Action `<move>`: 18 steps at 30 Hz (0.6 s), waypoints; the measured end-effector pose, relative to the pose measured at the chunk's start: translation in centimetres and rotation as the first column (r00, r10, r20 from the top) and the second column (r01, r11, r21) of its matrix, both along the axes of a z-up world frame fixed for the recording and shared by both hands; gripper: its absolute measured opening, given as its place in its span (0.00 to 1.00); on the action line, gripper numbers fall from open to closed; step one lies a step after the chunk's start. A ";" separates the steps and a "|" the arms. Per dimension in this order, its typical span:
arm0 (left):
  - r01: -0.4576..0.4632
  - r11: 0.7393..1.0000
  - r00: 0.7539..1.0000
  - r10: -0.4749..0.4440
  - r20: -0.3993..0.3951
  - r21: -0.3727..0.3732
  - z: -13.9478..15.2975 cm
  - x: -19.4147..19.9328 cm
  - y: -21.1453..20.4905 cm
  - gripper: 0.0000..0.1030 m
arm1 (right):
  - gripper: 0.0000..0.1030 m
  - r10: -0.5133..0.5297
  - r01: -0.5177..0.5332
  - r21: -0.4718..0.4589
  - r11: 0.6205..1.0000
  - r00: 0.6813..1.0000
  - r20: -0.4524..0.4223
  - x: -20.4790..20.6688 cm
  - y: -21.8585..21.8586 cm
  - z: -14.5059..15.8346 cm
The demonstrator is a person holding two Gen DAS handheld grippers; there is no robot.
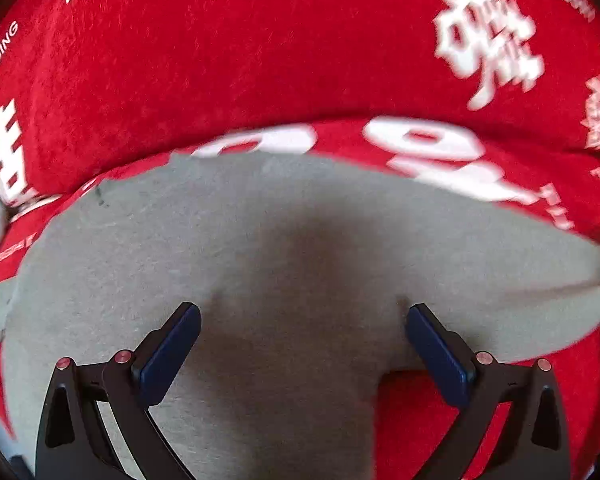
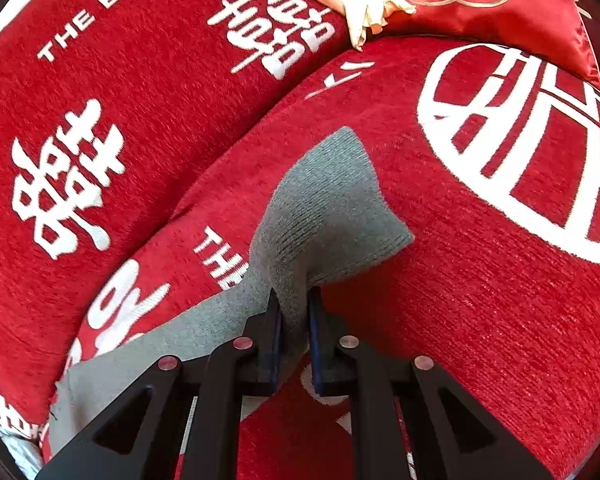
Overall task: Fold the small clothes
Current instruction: 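Fold the held sleeve across the sweater body with the right tool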
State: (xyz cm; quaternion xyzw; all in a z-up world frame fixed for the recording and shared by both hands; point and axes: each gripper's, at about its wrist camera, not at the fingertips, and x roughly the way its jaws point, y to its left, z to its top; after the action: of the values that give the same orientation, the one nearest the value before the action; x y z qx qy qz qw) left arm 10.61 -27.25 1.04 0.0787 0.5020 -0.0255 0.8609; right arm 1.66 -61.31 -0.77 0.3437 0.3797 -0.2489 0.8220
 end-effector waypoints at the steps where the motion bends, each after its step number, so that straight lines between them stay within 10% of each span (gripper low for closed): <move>1: 0.009 1.000 1.000 -0.009 -0.014 -0.009 -0.2 0.1 0.0 1.00 | 0.12 0.004 -0.004 -0.007 1.000 1.000 0.000 0.1 0.1 0.1; 18: 0.065 0.992 0.994 -0.056 0.089 -0.104 3.5 -5.1 13.0 1.00 | 0.12 0.079 -0.062 -0.102 0.993 0.983 0.165 -0.2 7.2 7.2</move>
State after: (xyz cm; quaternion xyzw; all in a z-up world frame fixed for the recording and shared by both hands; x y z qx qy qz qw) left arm 5.46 -14.20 4.57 0.0489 0.4599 -0.0750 0.8834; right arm 1.44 -54.09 6.43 0.3097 0.3082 -0.2077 0.8752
